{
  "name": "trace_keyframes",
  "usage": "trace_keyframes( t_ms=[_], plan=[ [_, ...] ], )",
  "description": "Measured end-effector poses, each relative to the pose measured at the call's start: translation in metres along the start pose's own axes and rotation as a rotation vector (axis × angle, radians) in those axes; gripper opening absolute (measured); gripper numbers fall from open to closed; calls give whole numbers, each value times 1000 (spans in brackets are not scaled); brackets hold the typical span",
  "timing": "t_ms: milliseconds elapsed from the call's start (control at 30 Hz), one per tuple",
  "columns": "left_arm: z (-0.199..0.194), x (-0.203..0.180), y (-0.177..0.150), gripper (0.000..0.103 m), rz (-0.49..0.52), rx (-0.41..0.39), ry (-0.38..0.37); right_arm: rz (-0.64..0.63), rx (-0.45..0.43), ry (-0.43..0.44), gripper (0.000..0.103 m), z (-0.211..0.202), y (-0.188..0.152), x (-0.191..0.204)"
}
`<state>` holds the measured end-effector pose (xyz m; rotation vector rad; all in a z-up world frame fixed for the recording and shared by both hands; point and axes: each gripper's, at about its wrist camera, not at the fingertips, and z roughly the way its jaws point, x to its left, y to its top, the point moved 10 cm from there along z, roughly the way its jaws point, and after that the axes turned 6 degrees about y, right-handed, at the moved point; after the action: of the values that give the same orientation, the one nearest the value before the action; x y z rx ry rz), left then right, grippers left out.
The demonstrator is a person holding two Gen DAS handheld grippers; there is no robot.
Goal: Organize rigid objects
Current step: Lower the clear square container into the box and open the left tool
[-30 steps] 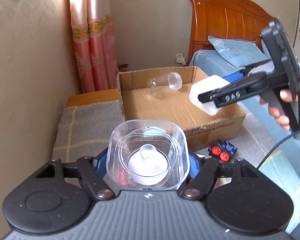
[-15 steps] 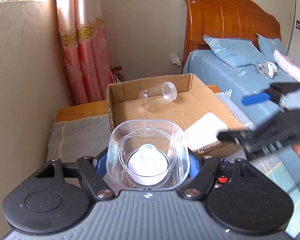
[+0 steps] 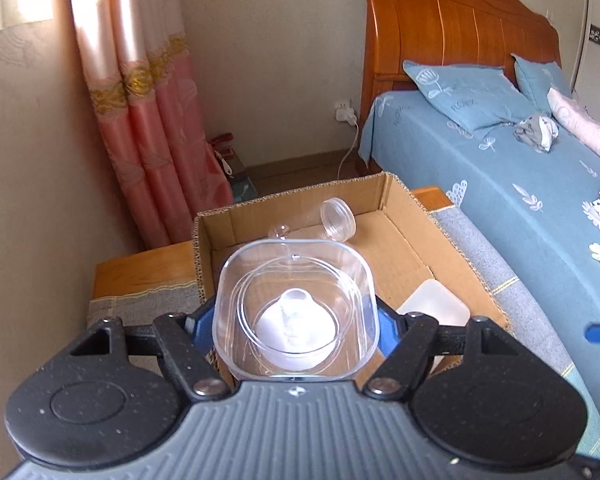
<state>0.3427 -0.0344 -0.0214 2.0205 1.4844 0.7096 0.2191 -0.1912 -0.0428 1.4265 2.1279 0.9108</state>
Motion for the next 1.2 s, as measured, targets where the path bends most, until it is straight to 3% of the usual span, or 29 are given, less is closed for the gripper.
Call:
trace_keyframes(
  t_ms=[300,367,400,800,900,1200],
  plan=[
    [54,3,10,74,21,77,53,80,-10,-31,103,-22,-14,-11],
    [59,7,12,89,24,76,76,97,-21,-36,103,-26,-13,-15],
    [59,9,12,90,23,69,96,102,-25,-33,103,-27,-13,-15],
    [0,7,-9,92,19,36,86,110,-28,6,103,-33,-23,-2],
    [-21,2,-18,97,28,8,82,106,-37,16,103,-39,-27,6],
    [-56,-25,-68,98,41,-22,59,121,-48,15,103,-54,-48,17]
  ],
)
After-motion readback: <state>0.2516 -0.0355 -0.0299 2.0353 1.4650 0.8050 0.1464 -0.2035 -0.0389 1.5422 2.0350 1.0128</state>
